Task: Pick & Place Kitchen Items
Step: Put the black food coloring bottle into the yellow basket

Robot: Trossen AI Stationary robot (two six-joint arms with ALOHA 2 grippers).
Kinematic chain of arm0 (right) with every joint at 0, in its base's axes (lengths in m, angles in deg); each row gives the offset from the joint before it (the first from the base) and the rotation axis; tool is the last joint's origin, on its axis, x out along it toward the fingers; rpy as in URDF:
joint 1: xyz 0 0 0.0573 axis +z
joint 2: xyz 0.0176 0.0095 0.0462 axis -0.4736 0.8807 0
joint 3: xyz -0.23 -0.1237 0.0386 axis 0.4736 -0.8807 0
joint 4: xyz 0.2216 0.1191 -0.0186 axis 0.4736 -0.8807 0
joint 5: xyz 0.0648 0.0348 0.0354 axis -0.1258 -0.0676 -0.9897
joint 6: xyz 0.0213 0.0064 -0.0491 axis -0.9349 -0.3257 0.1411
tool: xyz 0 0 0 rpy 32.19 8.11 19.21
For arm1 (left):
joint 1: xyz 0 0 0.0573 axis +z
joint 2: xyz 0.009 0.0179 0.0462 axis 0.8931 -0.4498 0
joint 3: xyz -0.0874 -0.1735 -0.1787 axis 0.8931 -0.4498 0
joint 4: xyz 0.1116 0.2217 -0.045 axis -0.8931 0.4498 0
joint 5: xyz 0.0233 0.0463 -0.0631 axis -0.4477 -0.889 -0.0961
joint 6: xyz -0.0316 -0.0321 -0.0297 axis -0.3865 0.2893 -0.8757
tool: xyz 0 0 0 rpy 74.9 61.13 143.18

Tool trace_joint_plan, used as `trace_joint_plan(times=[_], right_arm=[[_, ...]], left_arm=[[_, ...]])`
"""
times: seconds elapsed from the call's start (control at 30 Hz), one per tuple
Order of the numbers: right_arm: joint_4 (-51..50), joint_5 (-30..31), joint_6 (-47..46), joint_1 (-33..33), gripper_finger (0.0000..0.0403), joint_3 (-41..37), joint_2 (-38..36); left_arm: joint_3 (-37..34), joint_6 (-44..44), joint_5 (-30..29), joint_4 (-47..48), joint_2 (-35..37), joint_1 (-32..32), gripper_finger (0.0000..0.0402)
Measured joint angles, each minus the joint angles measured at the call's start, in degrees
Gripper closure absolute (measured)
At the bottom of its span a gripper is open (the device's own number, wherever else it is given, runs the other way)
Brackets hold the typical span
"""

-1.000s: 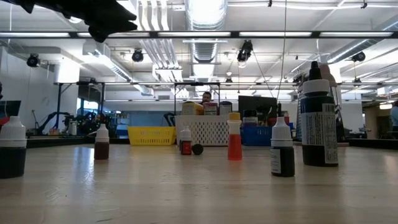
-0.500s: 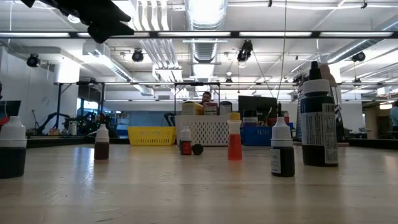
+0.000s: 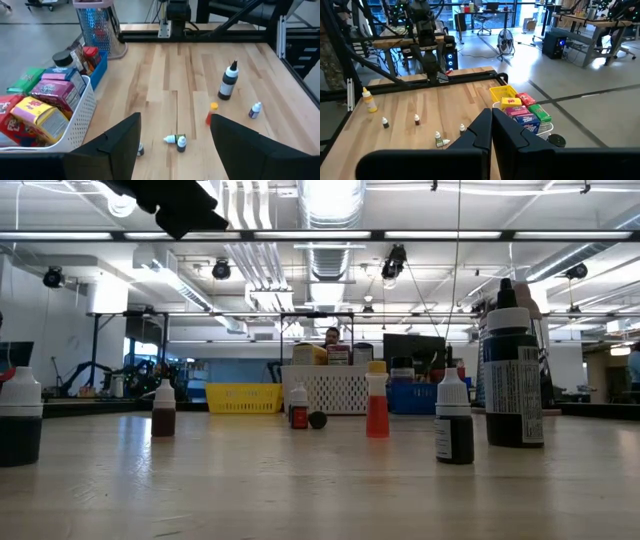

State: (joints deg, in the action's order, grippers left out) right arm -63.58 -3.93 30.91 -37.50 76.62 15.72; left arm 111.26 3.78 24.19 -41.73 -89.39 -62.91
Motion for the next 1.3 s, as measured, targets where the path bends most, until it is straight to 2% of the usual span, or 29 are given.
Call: trace_joint_plan(times=[0.57,0.93,1.03,1.17,1.3], right_arm=[[0.00,-0.01,-0.02,0.00,0.0394,0.02,0.00],[0.00,-0.02,-0.20,0.00,0.0394,0.02,0.00],[0.02,-0.02,-0.01,0.00,0.0394,0.02,0.00],[0.02,-0.02,-0.08,0.00,0.0394,0.02,0.00],[0.02,-0.02,-0.24,0.00,0.0394,0.02,0.00]], left_arm=[[0.48,-2.01,0.64,1.68,-2.51,-0.13,0.0156],[0.52,2.45,6.27,1.92,-3.03,-2.03,0.0157],[0.52,2.82,6.21,2.48,-4.73,-4.13,0.0161],[1.05,2.58,2.39,5.20,-6.23,-5.38,0.0170],[1.86,-3.94,2.05,9.78,-6.27,-5.41,0.0176]])
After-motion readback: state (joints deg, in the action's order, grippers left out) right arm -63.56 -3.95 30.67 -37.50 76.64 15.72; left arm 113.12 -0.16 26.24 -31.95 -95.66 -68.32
